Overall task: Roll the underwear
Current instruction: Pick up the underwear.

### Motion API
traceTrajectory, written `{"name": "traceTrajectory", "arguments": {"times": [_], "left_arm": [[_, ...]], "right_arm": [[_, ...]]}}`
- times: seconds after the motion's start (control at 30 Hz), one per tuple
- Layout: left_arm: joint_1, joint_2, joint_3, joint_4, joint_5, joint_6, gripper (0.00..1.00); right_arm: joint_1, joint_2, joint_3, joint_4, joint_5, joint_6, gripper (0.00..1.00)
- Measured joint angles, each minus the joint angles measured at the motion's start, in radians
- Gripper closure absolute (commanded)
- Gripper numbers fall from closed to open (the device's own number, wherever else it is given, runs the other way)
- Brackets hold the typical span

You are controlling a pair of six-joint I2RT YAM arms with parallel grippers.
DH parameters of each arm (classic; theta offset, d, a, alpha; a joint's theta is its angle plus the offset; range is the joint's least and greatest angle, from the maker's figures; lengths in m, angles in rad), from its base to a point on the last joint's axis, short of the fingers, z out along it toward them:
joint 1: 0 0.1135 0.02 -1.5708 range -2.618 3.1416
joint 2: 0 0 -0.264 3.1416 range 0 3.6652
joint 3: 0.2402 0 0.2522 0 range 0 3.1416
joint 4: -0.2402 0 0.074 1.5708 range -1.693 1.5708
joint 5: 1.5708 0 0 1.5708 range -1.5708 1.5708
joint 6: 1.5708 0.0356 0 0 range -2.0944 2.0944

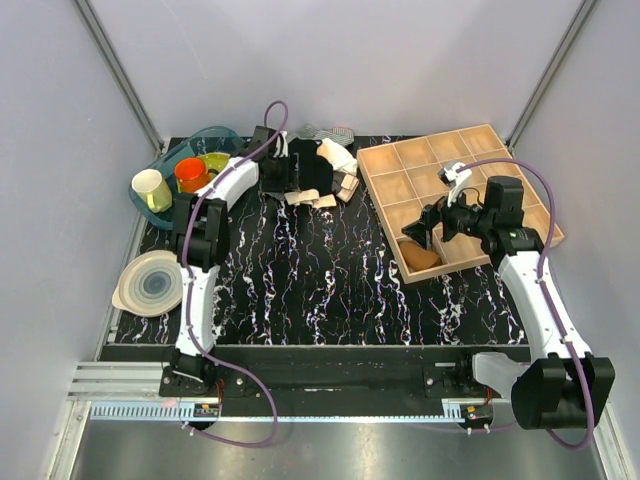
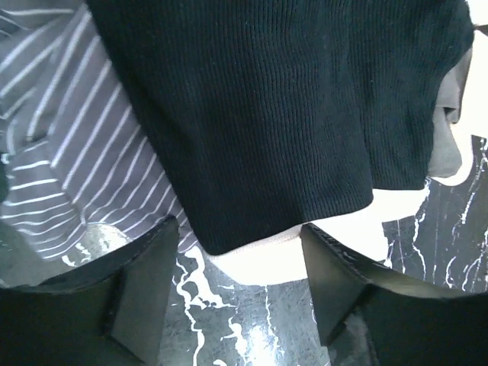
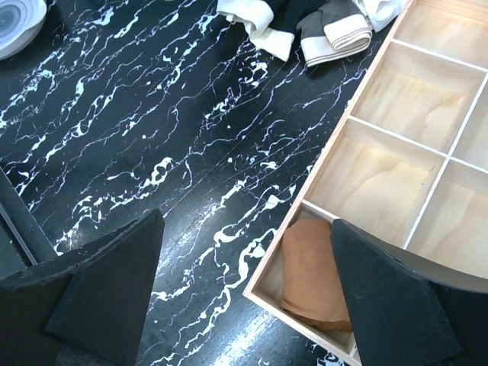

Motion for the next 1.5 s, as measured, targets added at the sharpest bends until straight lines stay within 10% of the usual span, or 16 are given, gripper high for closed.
{"name": "traceTrajectory", "arguments": {"times": [0.27, 0.5, 1.07, 1.5], "left_arm": [[-0.026, 0.058, 0.055, -0.051, -0.034, 0.002, 0.68], [-0.036, 0.019, 0.046, -0.057, -0.043, 0.023, 0.45], [-0.043, -0.043, 0.045, -0.099, -0.105, 0.040, 0.43], [-0.043, 0.030, 0.064, -0.120, -0.098, 0.039, 1.00]], "right_arm": [[0.000, 0.029, 0.002, -0.016, 0.000, -0.016, 0.00], [0.000, 0.032, 0.002, -0.024, -0.005, -0.021, 0.00], [0.000, 0.027, 0.002, -0.037, -0.008, -0.041, 0.00], [0.000, 0.027, 0.002, -0.039, -0.008, -0.046, 0.00]]}}
